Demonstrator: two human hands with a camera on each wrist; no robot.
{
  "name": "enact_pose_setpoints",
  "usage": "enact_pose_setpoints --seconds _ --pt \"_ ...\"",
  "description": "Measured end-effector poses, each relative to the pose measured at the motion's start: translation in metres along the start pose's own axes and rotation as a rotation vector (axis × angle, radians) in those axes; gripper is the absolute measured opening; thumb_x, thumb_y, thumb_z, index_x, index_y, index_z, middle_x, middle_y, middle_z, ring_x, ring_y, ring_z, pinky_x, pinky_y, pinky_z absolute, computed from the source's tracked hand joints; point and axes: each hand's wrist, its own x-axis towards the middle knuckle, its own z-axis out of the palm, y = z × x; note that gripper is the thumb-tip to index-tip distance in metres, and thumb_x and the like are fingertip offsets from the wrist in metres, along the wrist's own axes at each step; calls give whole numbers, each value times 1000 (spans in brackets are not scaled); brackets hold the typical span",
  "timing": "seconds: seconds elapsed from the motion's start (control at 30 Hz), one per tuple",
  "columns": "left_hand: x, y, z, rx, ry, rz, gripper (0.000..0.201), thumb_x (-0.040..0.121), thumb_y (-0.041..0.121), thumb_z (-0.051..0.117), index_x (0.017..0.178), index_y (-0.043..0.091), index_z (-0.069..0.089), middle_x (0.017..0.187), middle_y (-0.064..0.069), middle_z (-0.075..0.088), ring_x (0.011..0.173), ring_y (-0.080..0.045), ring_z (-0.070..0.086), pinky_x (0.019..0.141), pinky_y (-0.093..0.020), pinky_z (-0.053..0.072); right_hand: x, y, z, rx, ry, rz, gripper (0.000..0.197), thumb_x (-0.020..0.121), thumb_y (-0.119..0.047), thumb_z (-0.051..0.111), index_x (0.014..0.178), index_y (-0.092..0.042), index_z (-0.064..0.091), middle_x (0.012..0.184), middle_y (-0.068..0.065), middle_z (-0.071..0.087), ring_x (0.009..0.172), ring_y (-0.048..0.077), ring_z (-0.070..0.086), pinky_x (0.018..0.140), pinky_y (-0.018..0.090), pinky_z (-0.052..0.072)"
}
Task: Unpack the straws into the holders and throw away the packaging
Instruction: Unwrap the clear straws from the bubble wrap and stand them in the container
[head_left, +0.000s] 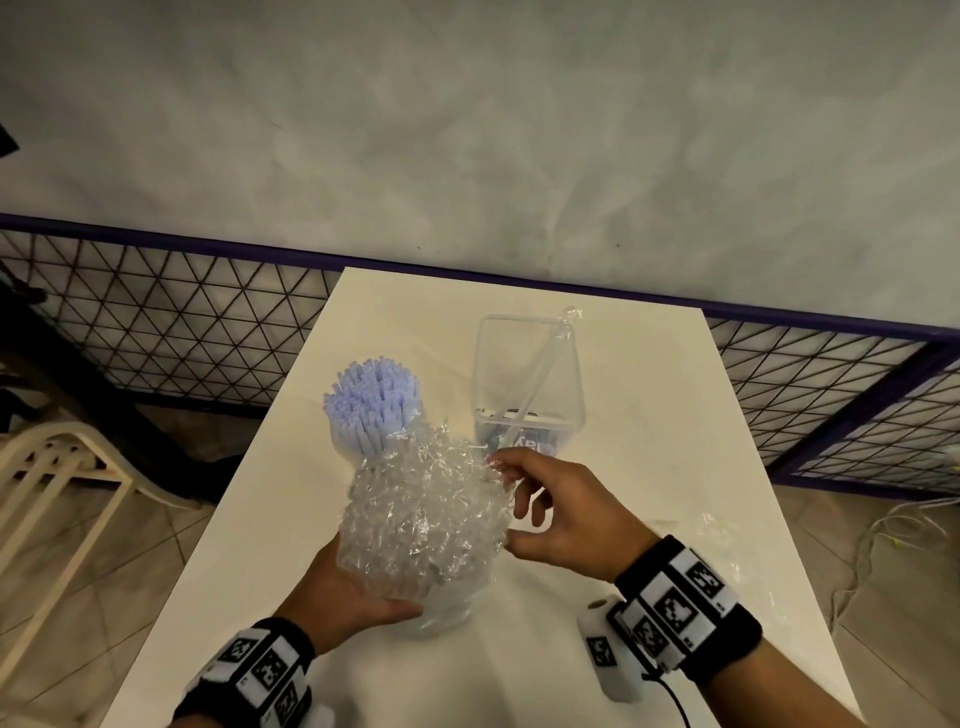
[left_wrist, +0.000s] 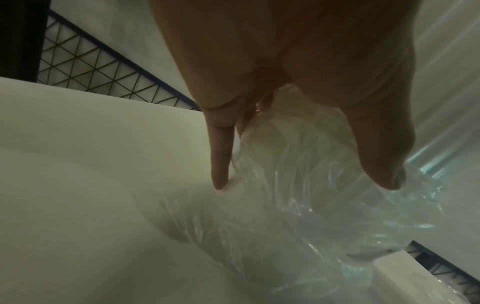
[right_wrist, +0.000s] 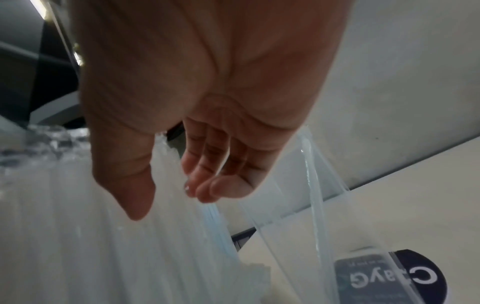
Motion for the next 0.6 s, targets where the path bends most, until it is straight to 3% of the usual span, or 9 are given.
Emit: enact_pose_setpoints --seconds 0.13,0.23,0.3,0.4,0.5,0.6 --pt "0 -2 -3 -6 -28 -43 93 36 23 96 120 16 57 99 24 71 89 12 65 66 6 41 4 -2 6 -46 -28 3 62 71 -15 84 125 -25 54 110 -22 56 81 13 55 67 27 51" --pt "3 -4 -7 58 -39 -60 97 28 45 95 112 10 63 100 18 73 90 12 64 71 4 41 7 -6 11 -98 8 -21 57 71 -16 82 123 -19 57 87 -19 54 67 8 50 66 25 50" --pt "4 -3 -9 149 -37 -36 102 24 64 87 106 8 66 100 14 73 93 17 59 75 7 37 9 -7 15 -78 47 -36 53 72 -11 80 121 -14 61 82 -18 52 63 6 48 63 16 44" --pt "4 -4 -10 238 -28 17 102 24 80 75 104 17 69 103 18 70 97 28 49 76 13 25 11 -7 15 -65 73 -65 39 72 -8 79 109 -10 66 80 -16 52 63 4 47 61 12 39" --pt "7 -9 -11 238 -52 33 103 25 79 78 110 21 67 110 19 69 103 28 46 79 14 22 12 -6 15 -81 60 -61 38 71 -13 79 106 -12 65 83 -10 54 64 5 46 61 13 38" --pt "10 -13 -13 245 -58 29 103 26 75 81 106 11 68 109 16 70 104 21 51 78 13 23 12 -5 15 -57 58 -19 39 72 -13 79 107 -15 64 78 -14 55 62 5 47 62 13 39"
